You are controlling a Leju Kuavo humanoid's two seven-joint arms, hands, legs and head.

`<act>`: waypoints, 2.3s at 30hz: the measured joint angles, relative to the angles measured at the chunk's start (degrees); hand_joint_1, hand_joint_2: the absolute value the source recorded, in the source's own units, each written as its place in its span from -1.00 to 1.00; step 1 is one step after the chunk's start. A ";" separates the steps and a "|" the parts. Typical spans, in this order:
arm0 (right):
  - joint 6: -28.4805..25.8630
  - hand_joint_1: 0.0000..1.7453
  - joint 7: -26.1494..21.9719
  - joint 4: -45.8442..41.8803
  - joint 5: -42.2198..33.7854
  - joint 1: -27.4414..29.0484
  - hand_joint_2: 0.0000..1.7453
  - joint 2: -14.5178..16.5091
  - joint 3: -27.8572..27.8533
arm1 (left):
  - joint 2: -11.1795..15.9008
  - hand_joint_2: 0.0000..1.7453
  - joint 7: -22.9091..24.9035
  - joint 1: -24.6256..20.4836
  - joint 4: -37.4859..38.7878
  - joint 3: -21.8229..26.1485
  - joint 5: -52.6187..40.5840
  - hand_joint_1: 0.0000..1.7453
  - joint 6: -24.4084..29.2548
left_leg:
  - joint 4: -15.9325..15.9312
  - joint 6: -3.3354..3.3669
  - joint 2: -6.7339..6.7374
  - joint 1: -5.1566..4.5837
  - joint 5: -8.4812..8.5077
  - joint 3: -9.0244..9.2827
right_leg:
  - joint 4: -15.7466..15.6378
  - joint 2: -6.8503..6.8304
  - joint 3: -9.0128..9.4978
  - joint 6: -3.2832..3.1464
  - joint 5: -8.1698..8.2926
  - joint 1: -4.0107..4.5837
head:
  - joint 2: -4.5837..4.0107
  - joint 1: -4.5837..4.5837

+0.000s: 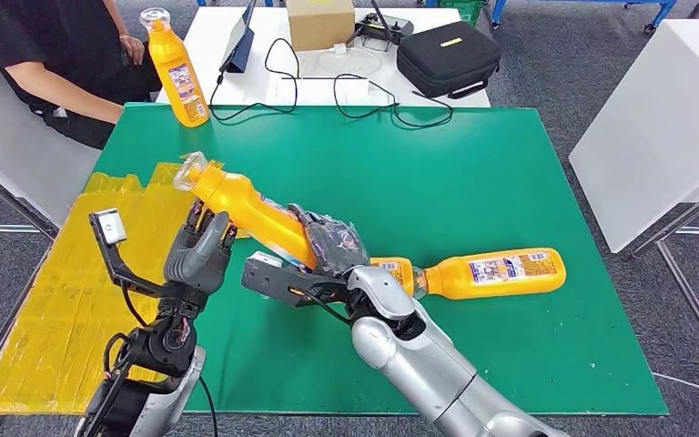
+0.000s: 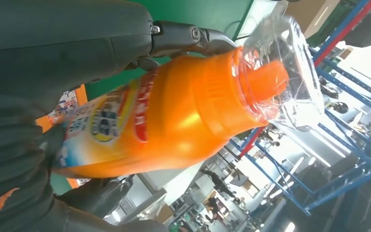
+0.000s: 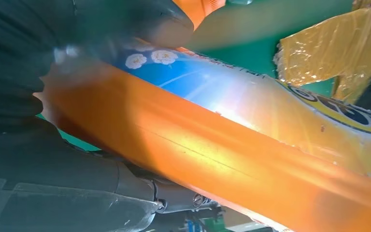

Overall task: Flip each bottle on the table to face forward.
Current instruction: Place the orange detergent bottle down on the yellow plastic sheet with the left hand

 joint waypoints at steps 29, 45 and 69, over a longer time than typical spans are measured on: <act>-3.63 1.00 2.10 0.14 2.19 -0.42 1.00 3.49 4.59 | -0.50 1.00 -3.26 -4.76 4.70 -2.38 1.94 1.00 6.46 | 0.00 0.00 -0.01 0.00 0.00 -0.02 | 0.01 0.00 0.00 0.00 0.00 0.00 | 0.00 0.01; -3.58 -0.04 1.83 0.94 1.78 -0.45 1.00 3.95 5.02 | -0.50 1.00 -5.15 -3.34 3.04 -2.43 1.15 1.00 7.85 | 0.00 0.00 0.00 0.00 0.00 -0.02 | 0.01 0.00 -0.01 0.00 0.00 0.00 | 0.00 0.01; 9.56 -1.00 0.85 -22.66 5.34 4.87 1.00 -7.32 -5.26 | 6.26 1.00 -15.89 1.91 -2.99 8.87 -82.60 1.00 29.23 | 0.00 0.00 -0.01 0.00 -0.01 -0.03 | 0.00 -0.01 -0.02 -0.01 0.00 0.00 | 0.00 0.01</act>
